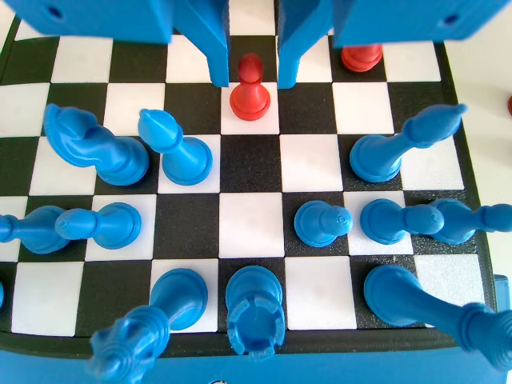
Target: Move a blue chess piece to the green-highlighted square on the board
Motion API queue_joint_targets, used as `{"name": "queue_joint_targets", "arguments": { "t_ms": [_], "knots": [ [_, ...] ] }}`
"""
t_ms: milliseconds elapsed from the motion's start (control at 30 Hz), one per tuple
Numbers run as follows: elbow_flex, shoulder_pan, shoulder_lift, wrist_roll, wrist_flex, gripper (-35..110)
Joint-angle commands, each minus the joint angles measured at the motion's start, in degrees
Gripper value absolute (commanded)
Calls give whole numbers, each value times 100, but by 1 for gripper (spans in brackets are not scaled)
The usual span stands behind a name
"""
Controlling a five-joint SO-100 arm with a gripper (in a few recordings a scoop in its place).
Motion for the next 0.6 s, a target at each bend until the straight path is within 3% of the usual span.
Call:
{"name": "queue_joint_targets", "arguments": {
  "t_ms": [0,567],
  "knots": [
    [9,79,105,-149,53,6],
    [-132,114,167,-202,229,1]
  ]
}}
